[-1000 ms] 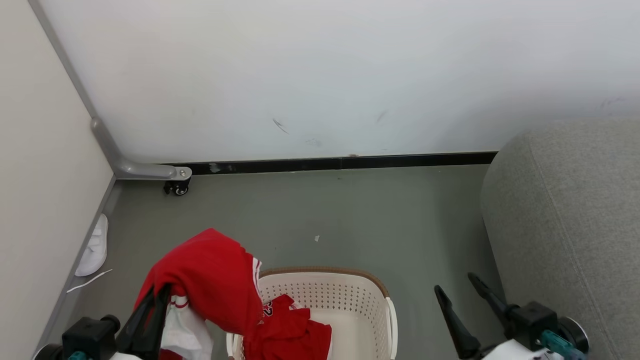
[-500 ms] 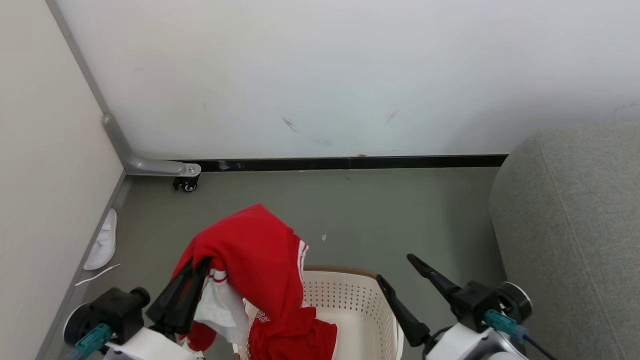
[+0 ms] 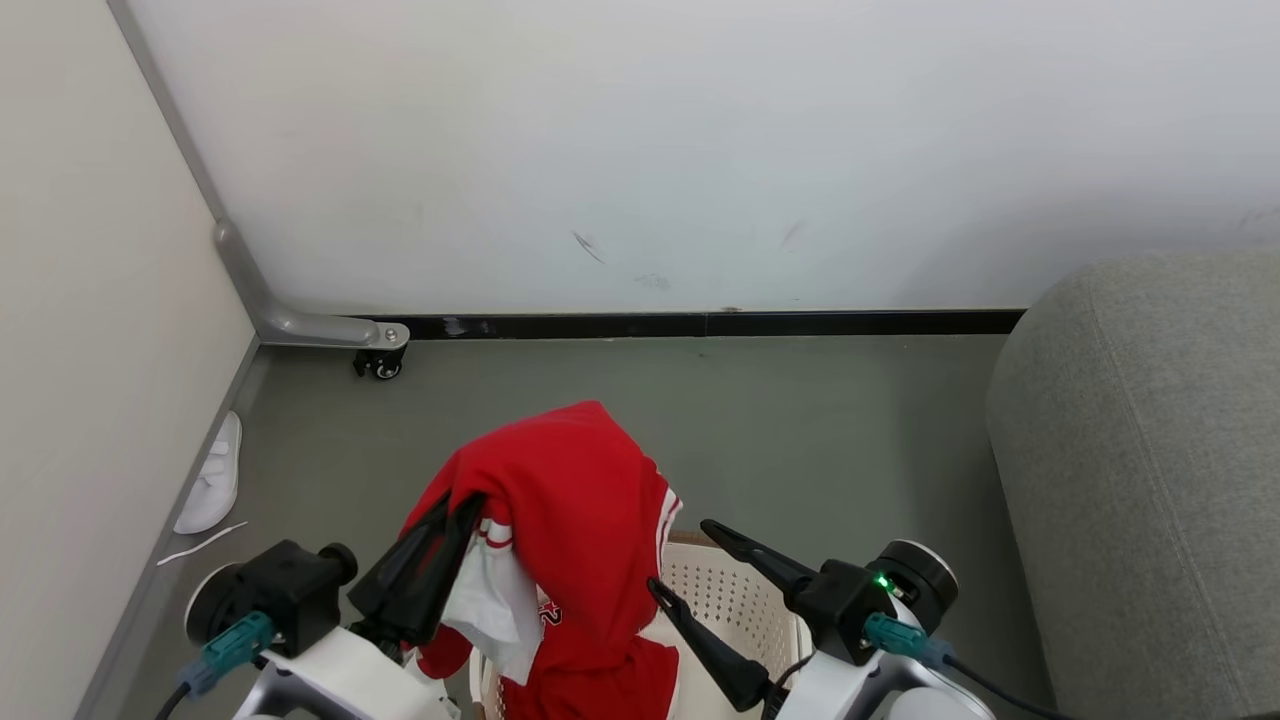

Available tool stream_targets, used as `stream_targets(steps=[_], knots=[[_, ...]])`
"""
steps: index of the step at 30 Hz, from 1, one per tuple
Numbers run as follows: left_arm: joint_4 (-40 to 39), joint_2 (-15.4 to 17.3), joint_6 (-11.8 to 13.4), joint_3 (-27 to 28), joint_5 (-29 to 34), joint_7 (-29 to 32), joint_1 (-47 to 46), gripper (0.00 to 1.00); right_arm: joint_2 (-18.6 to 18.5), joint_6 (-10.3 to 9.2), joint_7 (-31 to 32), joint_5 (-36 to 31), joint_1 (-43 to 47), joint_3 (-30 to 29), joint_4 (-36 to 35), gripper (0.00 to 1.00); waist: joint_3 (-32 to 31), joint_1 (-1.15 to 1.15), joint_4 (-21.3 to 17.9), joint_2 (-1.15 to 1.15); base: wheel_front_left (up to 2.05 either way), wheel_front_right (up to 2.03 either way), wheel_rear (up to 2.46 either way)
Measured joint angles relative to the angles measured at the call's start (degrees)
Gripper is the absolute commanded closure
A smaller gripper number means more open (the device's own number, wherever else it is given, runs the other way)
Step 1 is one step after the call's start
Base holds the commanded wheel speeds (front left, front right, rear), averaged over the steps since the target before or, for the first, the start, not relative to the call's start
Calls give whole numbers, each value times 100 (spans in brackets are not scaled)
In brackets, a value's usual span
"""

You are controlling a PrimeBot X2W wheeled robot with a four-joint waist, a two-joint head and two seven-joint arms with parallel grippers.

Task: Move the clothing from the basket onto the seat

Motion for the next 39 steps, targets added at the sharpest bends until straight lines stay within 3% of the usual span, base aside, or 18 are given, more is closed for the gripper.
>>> stream_targets(steps=[17,39], knots=[[102,-221,-182,-255,0,30,-330,100,14,0,0,504,-441,700,349,0,-12,0,-3,0,0,0,0],[-311,-364,-377,-568,-319,319,-426,100,-35,0,1,571,-686,371,537,0,-2,0,-14,0,0,0,0]])
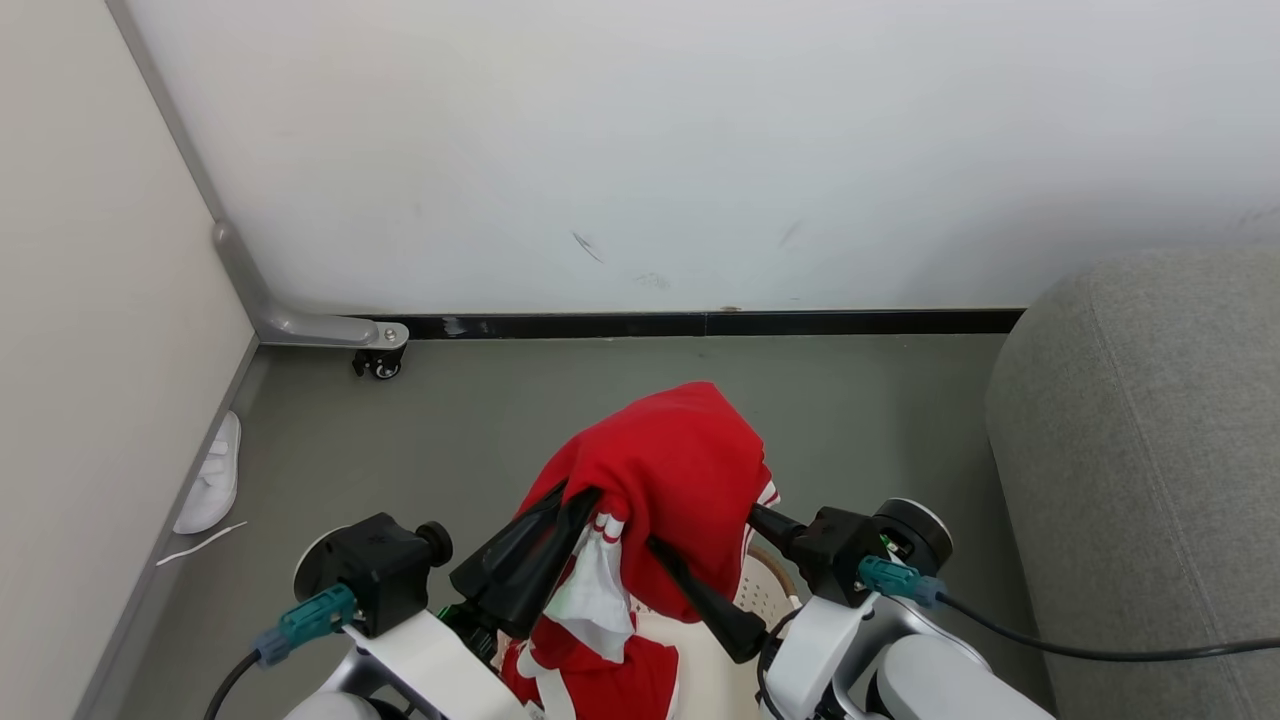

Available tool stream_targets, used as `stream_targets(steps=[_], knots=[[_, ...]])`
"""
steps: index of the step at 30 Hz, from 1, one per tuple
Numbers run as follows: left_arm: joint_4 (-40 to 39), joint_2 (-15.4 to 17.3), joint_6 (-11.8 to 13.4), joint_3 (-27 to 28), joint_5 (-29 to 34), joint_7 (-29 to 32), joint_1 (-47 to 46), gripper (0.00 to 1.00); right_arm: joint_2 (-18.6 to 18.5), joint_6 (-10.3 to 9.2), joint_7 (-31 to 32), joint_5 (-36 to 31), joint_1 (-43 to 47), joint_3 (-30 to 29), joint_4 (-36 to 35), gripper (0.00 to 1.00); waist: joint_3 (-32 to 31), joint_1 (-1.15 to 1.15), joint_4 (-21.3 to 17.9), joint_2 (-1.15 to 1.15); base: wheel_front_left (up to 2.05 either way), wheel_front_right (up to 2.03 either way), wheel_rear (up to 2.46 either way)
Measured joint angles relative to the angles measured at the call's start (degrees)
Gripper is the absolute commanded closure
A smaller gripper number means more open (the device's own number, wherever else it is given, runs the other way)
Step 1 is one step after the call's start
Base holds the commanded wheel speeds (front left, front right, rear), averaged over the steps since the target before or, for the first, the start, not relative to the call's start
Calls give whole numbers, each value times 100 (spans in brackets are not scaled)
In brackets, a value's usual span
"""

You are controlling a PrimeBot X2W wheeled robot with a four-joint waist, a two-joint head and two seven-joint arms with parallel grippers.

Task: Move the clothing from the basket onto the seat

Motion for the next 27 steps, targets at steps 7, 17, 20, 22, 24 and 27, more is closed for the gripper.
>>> stream_targets(steps=[7,17,20,22,24,27], knots=[[-180,-57,-30,-48,-160,77,0,100,5,0,-1,36,1,-44,62,55,10,0,0,0,0,0,0],[-279,-86,-54,-82,-394,241,5,100,15,0,-1,208,0,67,85,100,28,0,8,0,0,0,0],[-203,-75,-47,-41,-444,275,27,90,14,0,-1,293,0,131,83,100,35,0,8,0,0,0,0],[-119,-30,-40,-23,-446,301,43,87,14,0,0,339,0,196,83,100,41,0,7,0,0,0,0],[-63,25,4,20,-447,322,100,84,13,0,0,381,0,233,83,100,47,0,3,0,0,0,0],[12,52,8,42,-448,323,141,80,-4,0,0,460,-1,267,85,100,56,0,-8,0,0,0,0]])
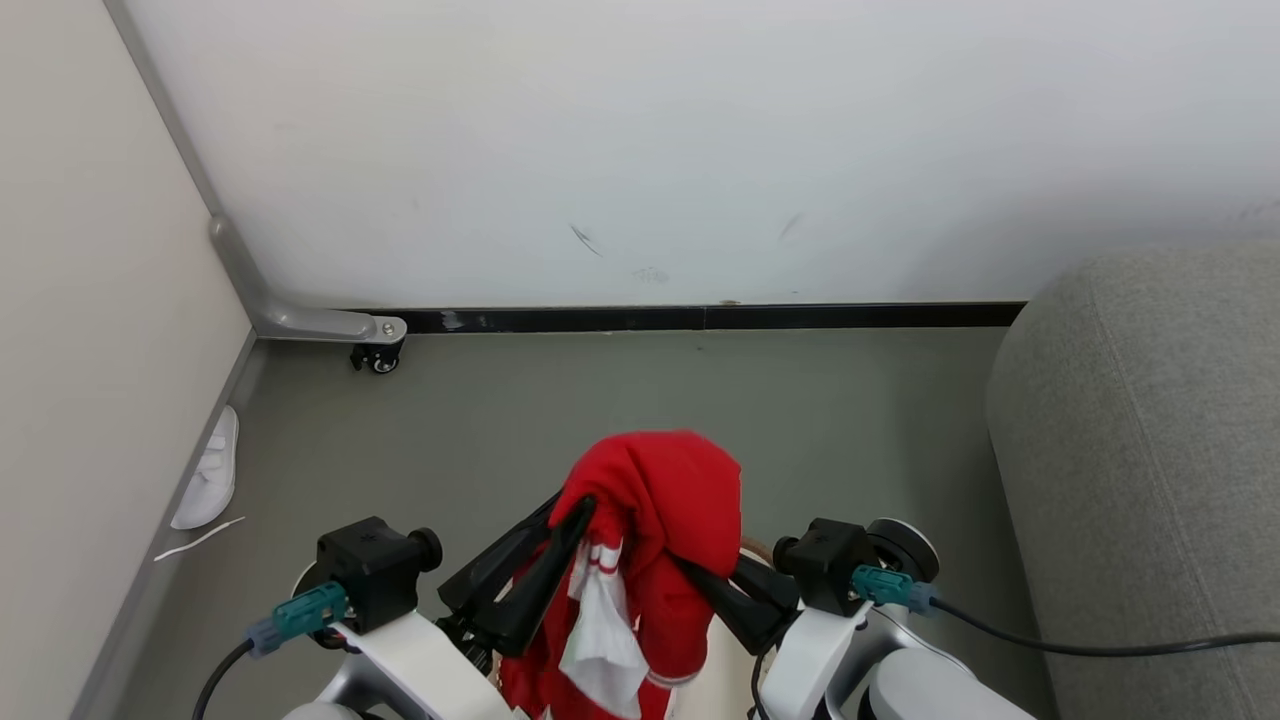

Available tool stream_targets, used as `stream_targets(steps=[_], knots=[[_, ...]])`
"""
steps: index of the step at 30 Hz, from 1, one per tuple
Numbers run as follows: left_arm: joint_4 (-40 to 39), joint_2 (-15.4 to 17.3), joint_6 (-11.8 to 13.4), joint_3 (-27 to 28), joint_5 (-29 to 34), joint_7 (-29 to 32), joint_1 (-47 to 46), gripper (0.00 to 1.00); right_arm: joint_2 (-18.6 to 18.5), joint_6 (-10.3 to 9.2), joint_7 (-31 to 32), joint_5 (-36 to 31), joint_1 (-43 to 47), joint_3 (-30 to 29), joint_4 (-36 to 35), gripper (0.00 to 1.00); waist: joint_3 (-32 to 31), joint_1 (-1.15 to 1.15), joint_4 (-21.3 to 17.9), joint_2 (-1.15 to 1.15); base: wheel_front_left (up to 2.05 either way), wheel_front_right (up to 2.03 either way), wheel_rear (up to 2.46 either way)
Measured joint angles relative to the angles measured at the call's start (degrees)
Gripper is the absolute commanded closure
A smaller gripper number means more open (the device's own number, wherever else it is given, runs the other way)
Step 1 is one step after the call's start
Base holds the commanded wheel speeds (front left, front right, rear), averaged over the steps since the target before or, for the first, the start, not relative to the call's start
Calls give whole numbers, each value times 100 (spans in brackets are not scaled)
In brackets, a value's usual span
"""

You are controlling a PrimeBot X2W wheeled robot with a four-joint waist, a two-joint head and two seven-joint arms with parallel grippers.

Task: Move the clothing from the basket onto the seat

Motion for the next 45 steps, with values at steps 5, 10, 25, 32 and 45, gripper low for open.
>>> stream_targets(steps=[5,10,25,32,45], knots=[[27,0,0,20,1,-5,0,54,-91,0,0,37,-7,8,2,100,7,0,-20,0,0,0,0],[47,8,3,37,13,-16,0,0,-123,0,0,65,-80,8,2,100,8,0,-32,0,0,0,0],[237,100,46,81,74,-124,126,0,-307,0,0,66,-223,-116,1,100,29,0,-48,0,0,0,0],[264,172,46,71,113,-167,243,0,-445,0,0,65,-223,-432,0,100,49,0,-107,0,0,0,0],[244,249,36,-4,123,-167,365,0,-687,0,0,12,-219,-1065,-24,100,108,0,-270,0,0,0,0]])
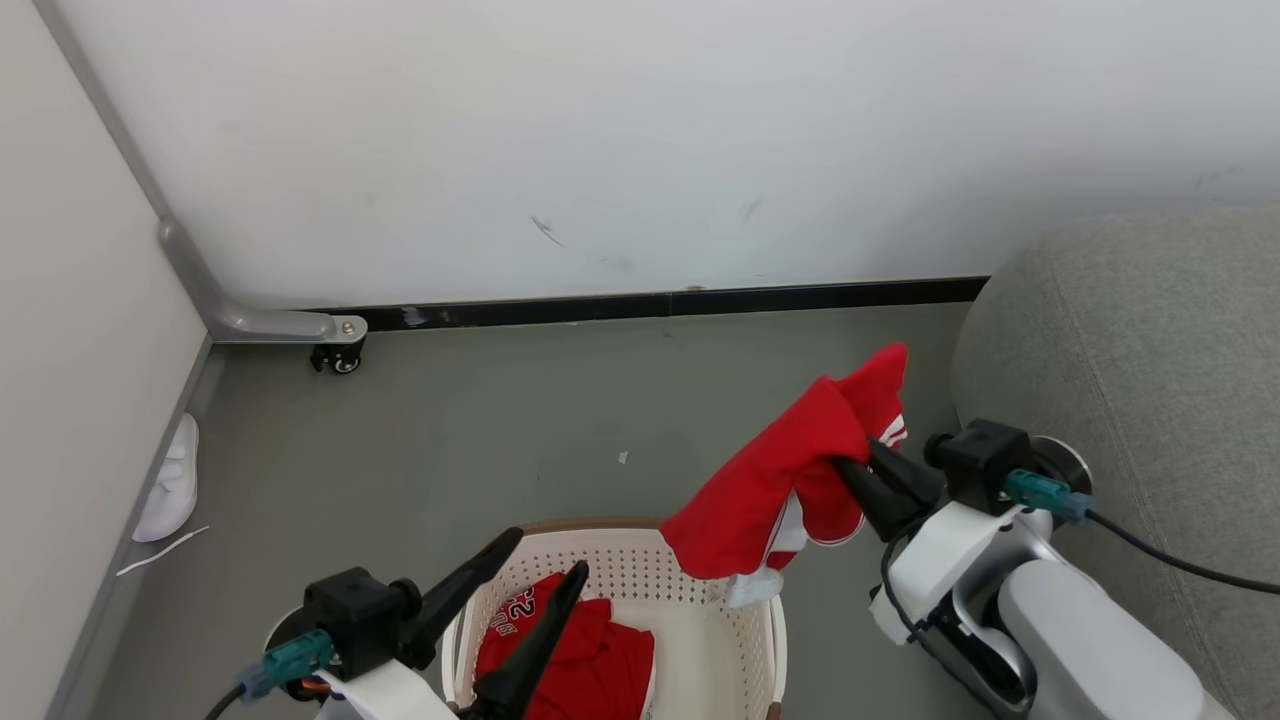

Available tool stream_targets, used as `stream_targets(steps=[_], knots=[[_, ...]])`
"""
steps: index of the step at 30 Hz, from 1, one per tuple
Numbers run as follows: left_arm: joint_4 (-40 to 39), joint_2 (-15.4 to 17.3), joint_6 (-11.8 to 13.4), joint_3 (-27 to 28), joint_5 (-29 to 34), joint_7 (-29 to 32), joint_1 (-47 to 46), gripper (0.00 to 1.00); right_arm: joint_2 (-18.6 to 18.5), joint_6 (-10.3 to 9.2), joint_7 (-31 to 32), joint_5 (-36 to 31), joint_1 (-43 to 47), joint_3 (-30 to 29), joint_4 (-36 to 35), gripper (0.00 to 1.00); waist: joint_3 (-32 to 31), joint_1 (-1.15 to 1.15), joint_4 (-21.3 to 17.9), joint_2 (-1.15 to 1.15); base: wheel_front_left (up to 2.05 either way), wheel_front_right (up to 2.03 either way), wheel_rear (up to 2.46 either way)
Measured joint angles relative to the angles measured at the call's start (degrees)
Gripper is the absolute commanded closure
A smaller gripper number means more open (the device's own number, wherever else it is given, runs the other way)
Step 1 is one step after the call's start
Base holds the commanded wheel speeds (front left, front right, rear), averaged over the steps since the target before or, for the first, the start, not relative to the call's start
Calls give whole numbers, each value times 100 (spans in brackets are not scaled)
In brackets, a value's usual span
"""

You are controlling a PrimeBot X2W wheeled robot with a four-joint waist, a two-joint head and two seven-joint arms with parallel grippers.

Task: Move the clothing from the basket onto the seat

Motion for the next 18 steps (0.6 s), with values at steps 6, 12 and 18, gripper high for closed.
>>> stream_targets(steps=[6,12,18], knots=[[-36,8,-37,-96,0,-7,110,0,-110,0,0,-112,4,-325,-23,100,35,0,-118,0,0,0,0],[-70,29,-43,-114,0,-52,116,0,-174,0,0,-175,15,-586,-99,100,38,0,-248,0,0,0,0],[-83,91,-51,-145,0,-52,218,0,-221,0,0,-216,52,-771,-213,100,28,0,-402,0,0,0,0]])
